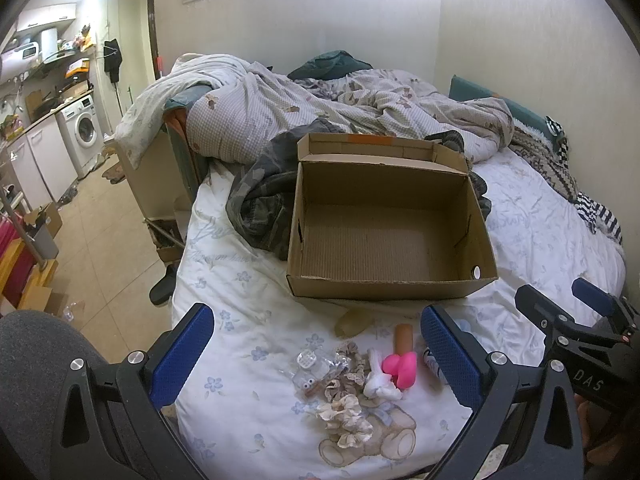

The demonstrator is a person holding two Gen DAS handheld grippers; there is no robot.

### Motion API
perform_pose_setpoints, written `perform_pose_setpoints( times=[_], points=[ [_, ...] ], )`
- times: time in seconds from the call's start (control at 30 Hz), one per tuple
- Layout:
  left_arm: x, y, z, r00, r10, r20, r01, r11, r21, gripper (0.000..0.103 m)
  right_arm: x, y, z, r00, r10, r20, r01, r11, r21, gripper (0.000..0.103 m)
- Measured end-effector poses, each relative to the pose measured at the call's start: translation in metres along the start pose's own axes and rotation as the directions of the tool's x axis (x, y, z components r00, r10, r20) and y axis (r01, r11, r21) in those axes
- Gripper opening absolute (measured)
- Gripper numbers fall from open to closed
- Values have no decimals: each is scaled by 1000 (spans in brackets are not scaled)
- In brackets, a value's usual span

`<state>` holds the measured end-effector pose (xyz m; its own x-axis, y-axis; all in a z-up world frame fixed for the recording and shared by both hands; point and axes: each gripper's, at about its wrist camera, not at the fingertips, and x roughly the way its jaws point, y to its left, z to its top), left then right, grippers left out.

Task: Organize soft objects

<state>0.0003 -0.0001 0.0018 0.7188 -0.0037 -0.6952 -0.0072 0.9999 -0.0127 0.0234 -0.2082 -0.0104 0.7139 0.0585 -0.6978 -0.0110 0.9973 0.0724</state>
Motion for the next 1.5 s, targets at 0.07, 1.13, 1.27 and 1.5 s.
perform_pose_setpoints(
  times=[0.07,1.13,1.27,1.5],
  points=[
    [0,0,0,1000,0,0,0,1000,1,103,1,0,-1,1000,-1,-1,1,1000,-1,103],
    [-1,0,1,1000,2,-3,-2,1000,2,103,4,-1,-3,1000,-1,-4,1,1000,0,103],
    [-1,1,1,1000,2,-3,-2,1000,2,103,3,-2,-2,1000,-1,-4,1,1000,0,103],
    [1,0,2,1000,-1,-11,1,1000,2,103,3,-2,-1,1000,1,-8,-1,1000,4,103]
  ],
)
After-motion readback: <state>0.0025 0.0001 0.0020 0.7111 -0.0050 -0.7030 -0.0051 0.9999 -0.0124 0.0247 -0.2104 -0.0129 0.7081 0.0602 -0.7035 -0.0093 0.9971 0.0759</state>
